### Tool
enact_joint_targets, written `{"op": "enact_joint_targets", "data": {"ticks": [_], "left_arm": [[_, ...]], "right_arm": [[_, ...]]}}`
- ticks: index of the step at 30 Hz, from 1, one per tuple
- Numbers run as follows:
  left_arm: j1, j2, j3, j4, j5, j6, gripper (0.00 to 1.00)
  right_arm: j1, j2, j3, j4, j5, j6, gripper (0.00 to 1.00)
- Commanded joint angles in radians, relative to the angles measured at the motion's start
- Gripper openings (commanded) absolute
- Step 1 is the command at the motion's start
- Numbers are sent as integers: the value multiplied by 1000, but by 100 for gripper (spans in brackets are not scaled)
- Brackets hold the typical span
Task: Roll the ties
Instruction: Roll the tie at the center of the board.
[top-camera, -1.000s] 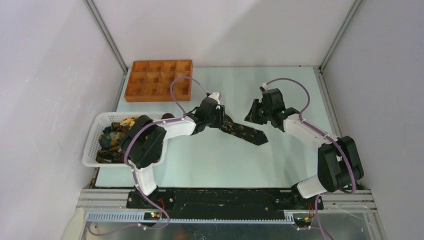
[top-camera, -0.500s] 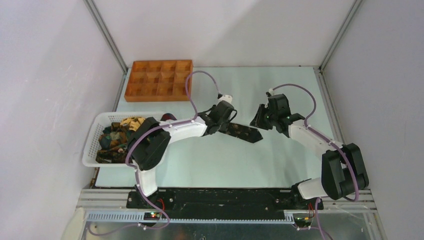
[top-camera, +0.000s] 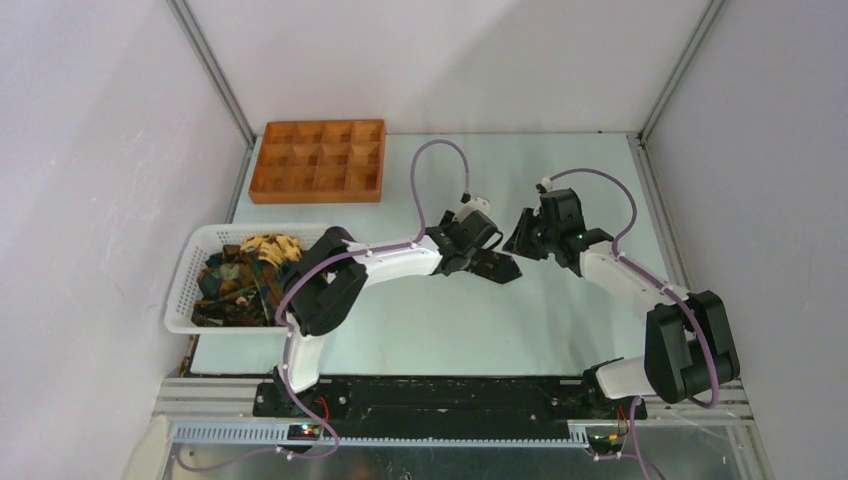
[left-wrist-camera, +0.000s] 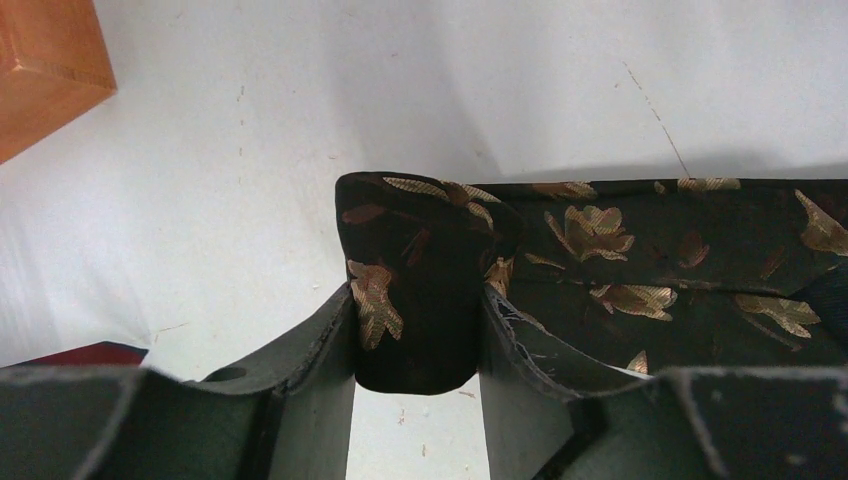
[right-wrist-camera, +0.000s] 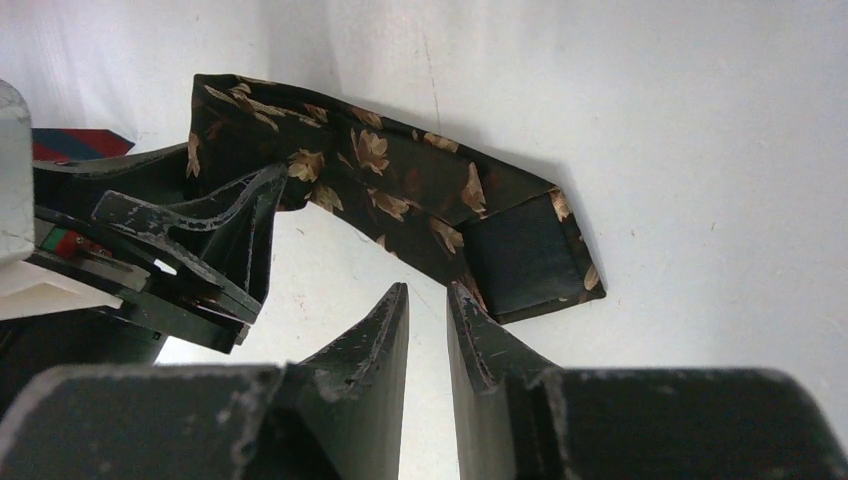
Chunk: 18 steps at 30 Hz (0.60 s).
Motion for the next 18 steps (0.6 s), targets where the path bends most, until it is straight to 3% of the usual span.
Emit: {"op": "enact_joint_targets", "data": {"ticks": [1, 18], "left_arm": [[-18, 53, 60, -89, -107, 54, 46], [-82, 145, 184, -182, -113, 78, 47]], "right_arm": [[-8, -36, -6, 26, 13, 0, 24], [-57, -91, -49, 31, 29, 12, 24]]}}
